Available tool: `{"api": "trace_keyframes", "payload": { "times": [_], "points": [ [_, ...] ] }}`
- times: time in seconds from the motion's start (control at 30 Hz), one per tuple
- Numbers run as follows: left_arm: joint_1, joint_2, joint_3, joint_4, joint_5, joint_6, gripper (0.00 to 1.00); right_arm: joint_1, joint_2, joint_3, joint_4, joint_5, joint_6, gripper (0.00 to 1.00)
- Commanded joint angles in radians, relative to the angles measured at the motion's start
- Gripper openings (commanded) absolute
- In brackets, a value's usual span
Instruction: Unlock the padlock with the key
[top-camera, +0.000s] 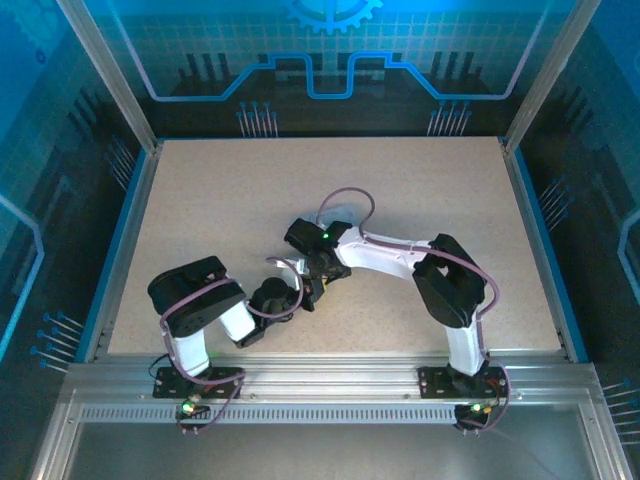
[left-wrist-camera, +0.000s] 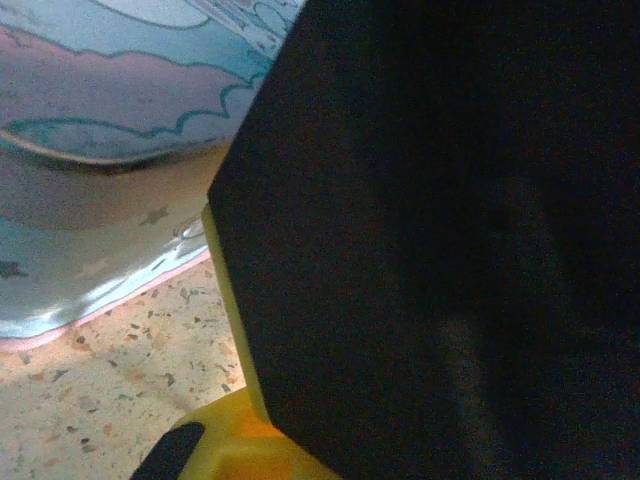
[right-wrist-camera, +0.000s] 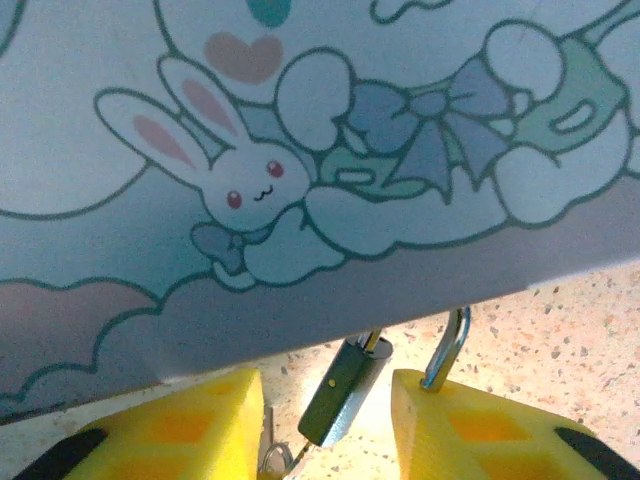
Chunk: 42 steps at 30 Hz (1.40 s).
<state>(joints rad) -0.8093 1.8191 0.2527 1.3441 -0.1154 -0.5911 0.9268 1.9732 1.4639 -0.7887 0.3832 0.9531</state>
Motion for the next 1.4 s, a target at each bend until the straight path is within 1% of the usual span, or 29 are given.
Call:
{"api": "trace_keyframes", "payload": {
  "times": [0.0,0.13,0.57,0.63,0.7,0.83,0.93,1.1,1.37],
  "points": [
    [-0.010,0.006,0.028,0.055,-0.001,0.042,0.00,0.035,0.044,0.033,-0.084,0.039,-0.036,0.35],
    [-0.011,0.010,0.028,0.055,-0.006,0.047,0.00,0.037,0.059,0.056,-0.115,0.058,-0.041,0.24],
    [-0.014,0.011,0.041,0.055,-0.008,0.056,0.00,0.046,0.076,0.072,-0.138,0.078,-0.033,0.01],
    [-0.014,0.012,0.039,0.055,-0.008,0.057,0.01,0.046,0.075,0.072,-0.137,0.080,-0.036,0.00],
    [-0.014,0.012,0.038,0.055,-0.010,0.059,0.07,0.046,0.076,0.072,-0.135,0.081,-0.040,0.00],
    [-0.013,0.000,0.026,0.055,-0.015,0.074,0.23,0.048,0.064,0.065,-0.101,0.073,-0.073,0.00],
    [-0.012,-0.019,0.005,0.055,-0.020,0.085,0.31,0.049,0.054,0.061,-0.078,0.067,-0.126,0.00],
    [0.008,-0.043,-0.041,0.055,0.005,0.063,0.32,0.048,0.030,0.046,-0.038,0.059,-0.238,0.00],
    [0.064,-0.076,-0.097,0.055,0.062,0.039,0.31,0.044,-0.023,0.016,0.007,0.040,-0.413,0.00]
  ]
}}
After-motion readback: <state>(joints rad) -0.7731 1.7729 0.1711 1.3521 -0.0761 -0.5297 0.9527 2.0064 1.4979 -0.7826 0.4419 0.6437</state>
